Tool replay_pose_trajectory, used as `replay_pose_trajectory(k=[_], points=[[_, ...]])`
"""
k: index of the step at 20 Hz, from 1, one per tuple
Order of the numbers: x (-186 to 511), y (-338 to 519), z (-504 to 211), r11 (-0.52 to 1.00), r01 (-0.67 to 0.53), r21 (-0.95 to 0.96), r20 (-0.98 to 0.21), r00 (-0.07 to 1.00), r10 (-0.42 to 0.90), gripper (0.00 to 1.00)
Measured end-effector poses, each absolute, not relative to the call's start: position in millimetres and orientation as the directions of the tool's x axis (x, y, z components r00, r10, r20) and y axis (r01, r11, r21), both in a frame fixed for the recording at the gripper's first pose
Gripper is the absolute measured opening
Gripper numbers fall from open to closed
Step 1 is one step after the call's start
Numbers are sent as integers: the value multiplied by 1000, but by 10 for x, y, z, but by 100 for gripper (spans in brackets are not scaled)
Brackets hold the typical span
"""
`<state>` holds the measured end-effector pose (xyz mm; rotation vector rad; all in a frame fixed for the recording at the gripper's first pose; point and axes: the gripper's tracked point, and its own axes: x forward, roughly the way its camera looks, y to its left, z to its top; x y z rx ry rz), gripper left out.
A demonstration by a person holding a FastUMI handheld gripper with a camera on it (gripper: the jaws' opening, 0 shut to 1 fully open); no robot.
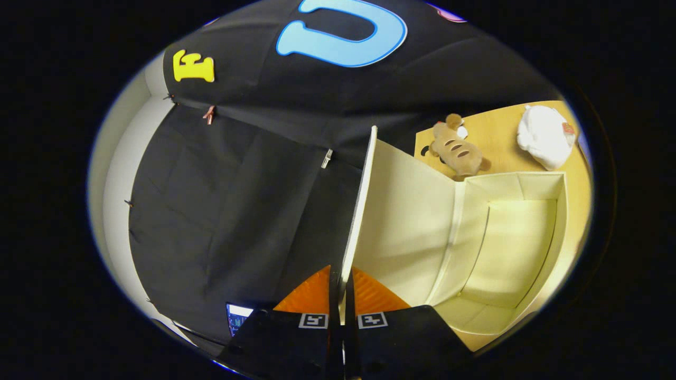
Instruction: Open the storage box then place both shoes into the box .Put the left shoe in first, then the right shoe, with the right side of both shoes facing outward in a uniform manner.
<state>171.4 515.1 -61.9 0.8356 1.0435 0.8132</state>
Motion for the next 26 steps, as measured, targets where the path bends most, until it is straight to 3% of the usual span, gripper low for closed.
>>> replay_pose_trajectory(k=[11,13,14,18,23,26], points=[[1588,6194,-1370,563,-63,824,-527,281,802,5],[1538,6275,-1496,600,-80,796,-559,284,779,13],[1523,6286,-1574,622,-104,776,-575,290,765,22],[1289,6170,-1703,662,-191,724,-602,292,743,97],[1195,5738,-1704,694,-222,685,-601,367,710,98],[1246,5289,-1602,735,-284,616,-582,466,667,98]])
